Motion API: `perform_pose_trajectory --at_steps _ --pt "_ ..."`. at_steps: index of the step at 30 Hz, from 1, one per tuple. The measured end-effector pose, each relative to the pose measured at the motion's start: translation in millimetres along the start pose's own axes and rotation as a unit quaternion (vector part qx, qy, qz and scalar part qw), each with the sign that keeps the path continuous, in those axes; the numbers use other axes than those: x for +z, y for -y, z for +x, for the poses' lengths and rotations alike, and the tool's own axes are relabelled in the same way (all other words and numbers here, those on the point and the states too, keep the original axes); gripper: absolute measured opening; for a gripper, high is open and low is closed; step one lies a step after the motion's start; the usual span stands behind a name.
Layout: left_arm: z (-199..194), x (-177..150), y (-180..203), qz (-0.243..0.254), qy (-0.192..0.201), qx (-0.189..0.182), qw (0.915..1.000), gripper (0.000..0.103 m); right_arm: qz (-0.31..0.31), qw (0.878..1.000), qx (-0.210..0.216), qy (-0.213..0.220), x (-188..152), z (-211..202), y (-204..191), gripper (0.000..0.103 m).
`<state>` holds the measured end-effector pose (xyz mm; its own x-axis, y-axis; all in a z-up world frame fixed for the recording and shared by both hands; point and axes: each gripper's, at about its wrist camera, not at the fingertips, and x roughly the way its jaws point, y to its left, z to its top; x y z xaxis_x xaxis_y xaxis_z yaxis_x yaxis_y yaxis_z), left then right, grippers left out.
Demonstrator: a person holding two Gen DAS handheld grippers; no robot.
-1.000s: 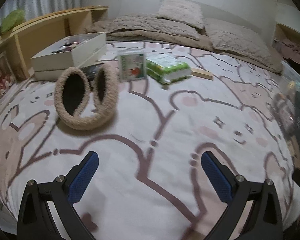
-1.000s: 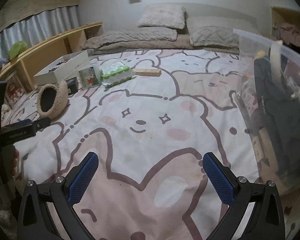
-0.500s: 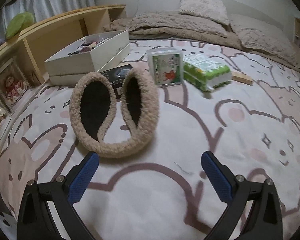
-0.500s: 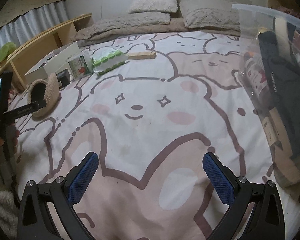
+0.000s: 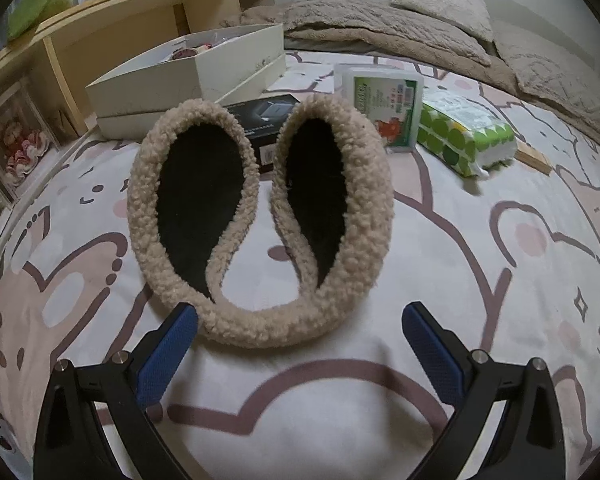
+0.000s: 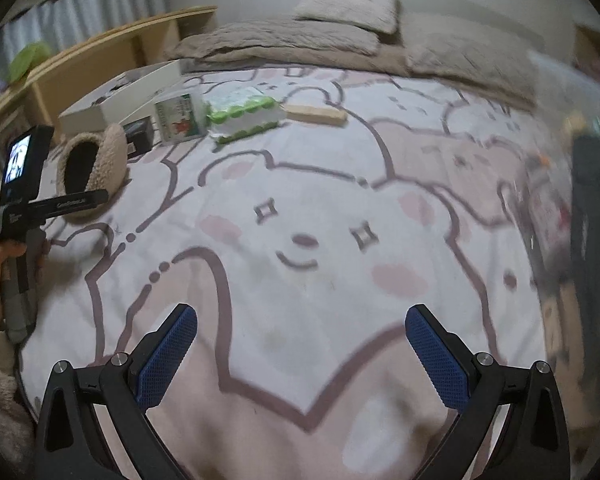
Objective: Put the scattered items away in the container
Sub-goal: 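Close the left gripper on the beige fuzzy headband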
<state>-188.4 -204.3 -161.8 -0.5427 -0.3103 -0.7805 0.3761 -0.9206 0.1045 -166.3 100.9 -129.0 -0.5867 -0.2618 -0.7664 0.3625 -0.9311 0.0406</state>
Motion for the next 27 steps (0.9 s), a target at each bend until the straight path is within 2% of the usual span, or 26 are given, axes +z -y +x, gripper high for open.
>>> perform_pose_trajectory --at_steps 7,11,17,20,22,24,27 --pt "7.1 4.9 -7.0 -0.010 0.032 0.018 0.9993 0.101 -0.054 0.998 0.018 0.030 43.1 12.7 -24.5 0.103" --pt "12.0 7.5 -1.0 0.011 0.045 0.033 0.9984 0.085 -0.084 0.995 0.013 0.049 67.4 23.7 -38.0 0.103" --pt "27.0 3.3 12.2 0.054 0.029 0.036 0.9975 0.059 -0.110 0.992 0.011 0.053 100.4 49.0 -51.8 0.103" --pt "23.8 4.7 10.5 0.054 0.034 0.019 0.9978 0.045 -0.121 0.991 0.006 0.053 116.1 61.3 -56.8 0.103" --pt "21.8 5.3 10.2 0.051 0.039 0.012 0.9979 0.042 -0.128 0.990 0.002 0.055 126.7 69.7 -59.8 0.103" --pt "20.0 6.4 9.3 0.049 0.041 -0.003 0.9980 0.034 -0.132 0.990 0.000 0.056 136.4 77.7 -62.0 0.103" --pt "16.0 5.8 11.1 0.047 0.044 -0.022 0.9977 0.031 -0.152 0.986 0.006 0.065 147.6 88.7 -68.4 0.103"
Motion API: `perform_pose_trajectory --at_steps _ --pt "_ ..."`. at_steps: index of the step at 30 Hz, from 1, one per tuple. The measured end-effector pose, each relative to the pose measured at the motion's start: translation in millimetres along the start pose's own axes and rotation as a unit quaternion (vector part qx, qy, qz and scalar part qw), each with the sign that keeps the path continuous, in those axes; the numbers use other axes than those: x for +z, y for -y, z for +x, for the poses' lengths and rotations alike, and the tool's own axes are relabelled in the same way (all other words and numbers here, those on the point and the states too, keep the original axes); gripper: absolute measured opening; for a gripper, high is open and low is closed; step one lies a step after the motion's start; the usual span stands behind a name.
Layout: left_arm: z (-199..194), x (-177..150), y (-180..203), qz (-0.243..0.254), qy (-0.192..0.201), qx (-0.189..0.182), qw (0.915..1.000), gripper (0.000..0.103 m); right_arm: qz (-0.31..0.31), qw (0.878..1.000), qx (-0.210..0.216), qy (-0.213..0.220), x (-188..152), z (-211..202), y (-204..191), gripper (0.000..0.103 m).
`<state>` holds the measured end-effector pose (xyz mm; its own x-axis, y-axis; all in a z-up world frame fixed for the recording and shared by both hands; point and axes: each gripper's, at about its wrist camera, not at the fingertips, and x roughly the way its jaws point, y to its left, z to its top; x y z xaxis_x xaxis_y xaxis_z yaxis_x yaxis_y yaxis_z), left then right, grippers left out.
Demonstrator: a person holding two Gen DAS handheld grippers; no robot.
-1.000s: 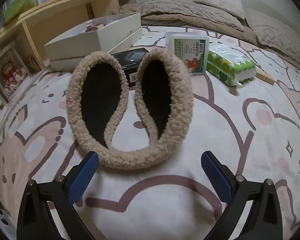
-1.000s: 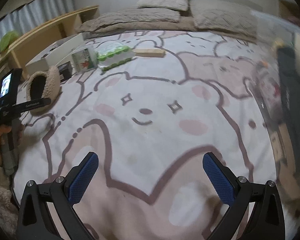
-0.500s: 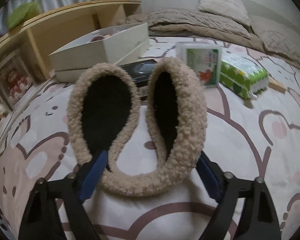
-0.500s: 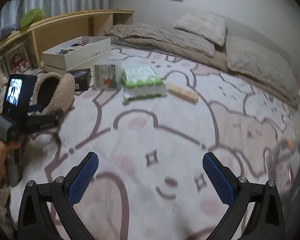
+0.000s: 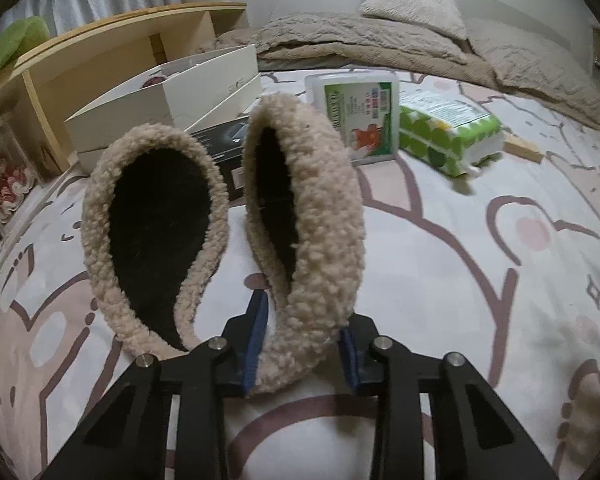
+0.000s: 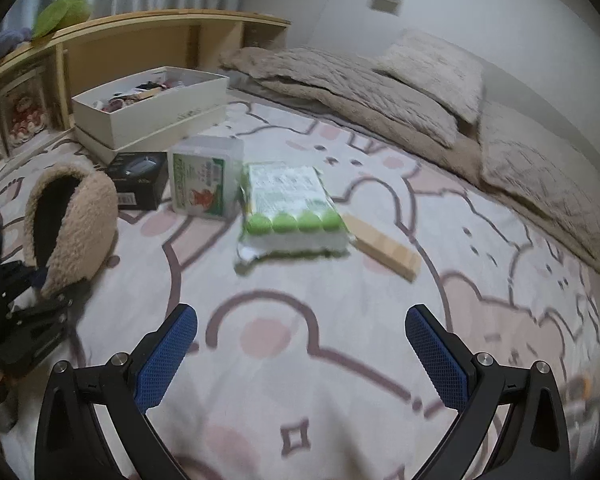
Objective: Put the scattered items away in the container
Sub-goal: 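Close the left gripper on the beige fuzzy headband, then grasp the green-dotted face-mask pack with the right gripper while the left holds the headband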
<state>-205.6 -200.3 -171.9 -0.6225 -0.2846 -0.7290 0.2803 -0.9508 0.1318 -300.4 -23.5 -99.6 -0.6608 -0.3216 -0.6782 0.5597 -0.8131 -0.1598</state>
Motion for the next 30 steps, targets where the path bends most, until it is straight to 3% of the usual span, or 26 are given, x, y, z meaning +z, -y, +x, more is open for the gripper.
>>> perform_pose_trajectory --at_steps 5,14,23,30 --pt "-14.5 -2.4 3.9 -0.013 0.010 -0.048 0.9987 0.027 -0.055 0.998 0.000 0.004 14.5 24.4 -13.7 0.103" --pt "-38.2 -16.9 22.9 -0.014 0.008 -0.132 0.9911 0.025 -0.034 0.999 0.015 -0.008 53.8 71.0 -12.5 0.103" --pt "-54.3 -29.6 54.4 0.030 0.007 -0.176 0.9839 0.024 -0.091 0.994 0.007 -0.064 77.0 129.0 -15.7 0.103" --pt "-51.9 -32.3 65.0 0.041 -0.003 -0.179 0.9830 0.024 -0.112 0.990 0.006 -0.086 79.7 162.2 -12.9 0.103"
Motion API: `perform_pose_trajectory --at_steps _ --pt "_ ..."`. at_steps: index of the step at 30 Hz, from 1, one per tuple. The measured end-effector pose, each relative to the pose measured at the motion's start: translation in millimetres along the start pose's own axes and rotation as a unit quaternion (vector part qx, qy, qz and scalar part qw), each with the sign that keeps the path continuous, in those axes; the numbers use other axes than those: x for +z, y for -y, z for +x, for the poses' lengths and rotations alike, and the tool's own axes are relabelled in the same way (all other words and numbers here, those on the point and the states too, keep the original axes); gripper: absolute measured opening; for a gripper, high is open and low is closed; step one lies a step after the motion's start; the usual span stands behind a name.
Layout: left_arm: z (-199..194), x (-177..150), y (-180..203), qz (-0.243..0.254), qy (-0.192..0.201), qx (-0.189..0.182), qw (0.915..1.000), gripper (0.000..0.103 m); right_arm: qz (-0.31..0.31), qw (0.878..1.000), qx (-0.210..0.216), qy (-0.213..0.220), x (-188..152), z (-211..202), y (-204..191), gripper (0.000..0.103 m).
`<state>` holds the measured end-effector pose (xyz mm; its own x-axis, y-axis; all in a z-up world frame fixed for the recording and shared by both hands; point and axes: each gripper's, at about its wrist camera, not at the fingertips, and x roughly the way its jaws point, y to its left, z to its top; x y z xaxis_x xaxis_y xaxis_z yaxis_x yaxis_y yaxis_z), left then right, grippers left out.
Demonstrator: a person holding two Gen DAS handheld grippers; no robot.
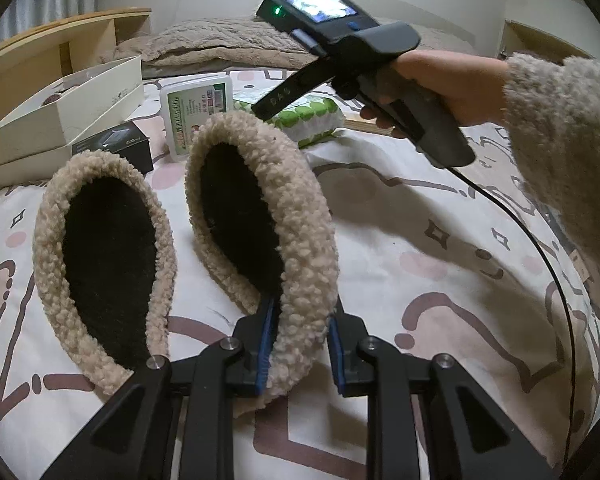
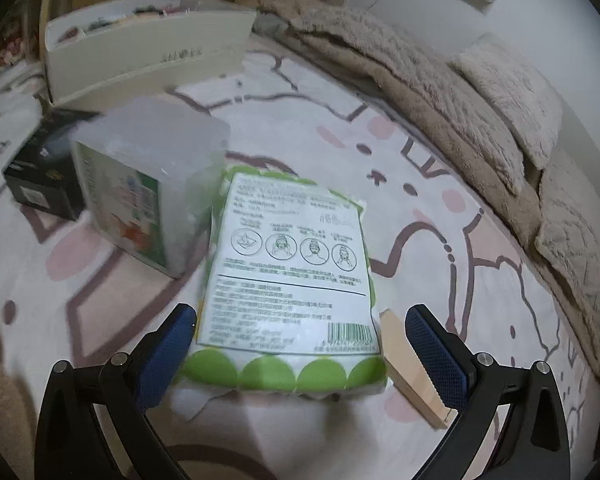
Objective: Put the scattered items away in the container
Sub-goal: 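Grasp the green-dotted face-mask pack with the right gripper while the left holds the headband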
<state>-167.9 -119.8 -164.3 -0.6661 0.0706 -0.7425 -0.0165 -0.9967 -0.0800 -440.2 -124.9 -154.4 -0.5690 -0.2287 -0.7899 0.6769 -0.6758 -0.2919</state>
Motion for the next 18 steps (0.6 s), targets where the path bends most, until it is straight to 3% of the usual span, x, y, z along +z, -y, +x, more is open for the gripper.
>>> perform_pose_trajectory --at_steps 7,13,18 --pt "2.5 -0.4 -2.2 -0.004 -0.006 -0.006 1.0000 0.024 0.045 0.997 0.046 -0.038 -2.5 38.3 10.0 0.103" --pt "12.2 -0.3 -0.6 -0.002 -0.016 -0.009 0.9998 0.024 0.091 0.995 0.020 0.030 -24.1 32.4 3.7 0.103" --pt "13.4 -2.2 0.6 0.002 -0.016 -0.005 0.9999 0.024 0.075 0.995 -0.005 0.062 -35.3 8.2 -6.1 0.100"
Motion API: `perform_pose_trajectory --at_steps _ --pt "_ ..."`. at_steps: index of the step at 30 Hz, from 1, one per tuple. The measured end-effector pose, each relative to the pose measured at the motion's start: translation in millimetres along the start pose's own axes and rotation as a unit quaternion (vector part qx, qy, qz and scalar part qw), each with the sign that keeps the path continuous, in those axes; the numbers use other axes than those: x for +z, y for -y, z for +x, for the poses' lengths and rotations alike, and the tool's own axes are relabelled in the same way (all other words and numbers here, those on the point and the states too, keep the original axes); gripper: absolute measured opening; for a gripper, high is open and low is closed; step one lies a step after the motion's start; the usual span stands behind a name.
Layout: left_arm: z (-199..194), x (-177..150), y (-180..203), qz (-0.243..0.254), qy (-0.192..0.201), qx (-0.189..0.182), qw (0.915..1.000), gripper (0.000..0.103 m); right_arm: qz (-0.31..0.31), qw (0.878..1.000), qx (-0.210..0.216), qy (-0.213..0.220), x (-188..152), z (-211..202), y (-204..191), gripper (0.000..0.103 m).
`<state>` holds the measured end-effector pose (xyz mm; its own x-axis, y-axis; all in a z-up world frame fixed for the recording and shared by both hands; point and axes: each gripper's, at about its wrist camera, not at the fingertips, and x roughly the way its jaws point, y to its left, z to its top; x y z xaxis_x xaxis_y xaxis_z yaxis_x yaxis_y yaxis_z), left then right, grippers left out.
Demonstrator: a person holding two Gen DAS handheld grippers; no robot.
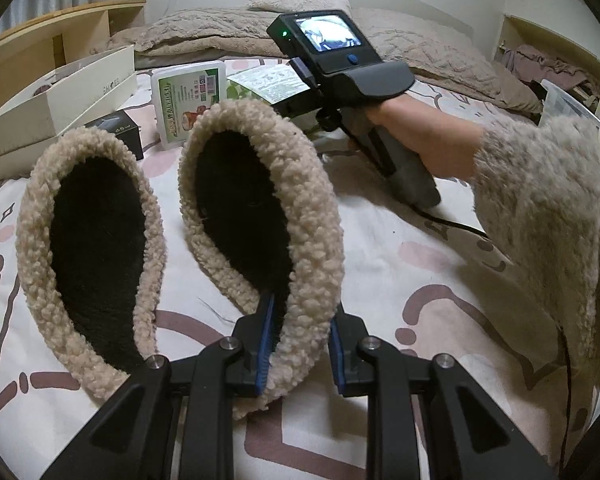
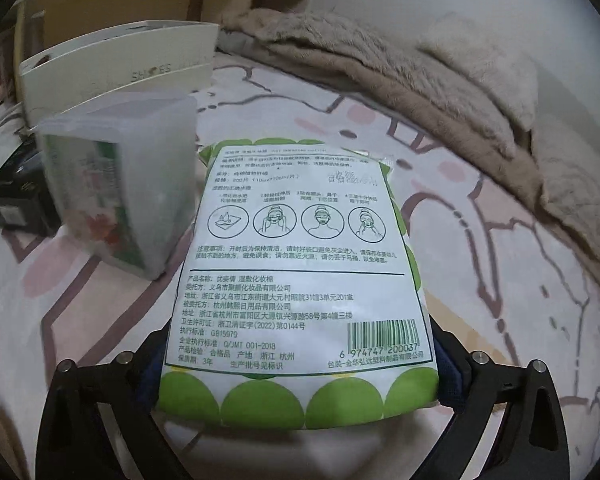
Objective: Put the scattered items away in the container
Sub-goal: 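Grasp the green-dotted face-mask pack with the right gripper while the left holds the headband, then lift the headband with the left gripper while the right carries the pack toward the bin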
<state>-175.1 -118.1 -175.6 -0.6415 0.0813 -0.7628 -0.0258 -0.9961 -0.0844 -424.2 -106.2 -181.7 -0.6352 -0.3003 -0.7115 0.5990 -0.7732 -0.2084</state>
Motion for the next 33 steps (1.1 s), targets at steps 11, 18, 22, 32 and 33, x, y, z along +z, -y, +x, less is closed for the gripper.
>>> perform_pose_trajectory --at_steps 11,18,22,32,33 --pt "-4.3 -1.5 0.4 -0.003 0.009 0.003 0.9999 0.024 0.093 0.993 0.055 -0.042 -81.8 -78.7 44.2 0.100" --pt "-9.3 -3.9 7.1 0.003 0.011 0.005 0.9999 0.024 0.143 0.987 0.050 -0.055 -152.6 -149.1 66.0 0.100" --pt "-14.3 -8.3 21.6 0.020 0.012 -0.010 0.9997 0.024 0.161 0.984 0.043 -0.060 -185.4 -187.4 75.2 0.100" --pt "-31.9 -40.9 107.8 0.115 -0.002 -0.092 0.9891 0.023 0.212 0.974 0.002 -0.083 -266.5 -262.2 81.3 0.100" --pt "-33.3 -44.3 114.5 0.124 -0.002 -0.092 0.9880 0.023 0.219 0.972 -0.002 -0.083 -273.5 -269.5 82.3 0.100"
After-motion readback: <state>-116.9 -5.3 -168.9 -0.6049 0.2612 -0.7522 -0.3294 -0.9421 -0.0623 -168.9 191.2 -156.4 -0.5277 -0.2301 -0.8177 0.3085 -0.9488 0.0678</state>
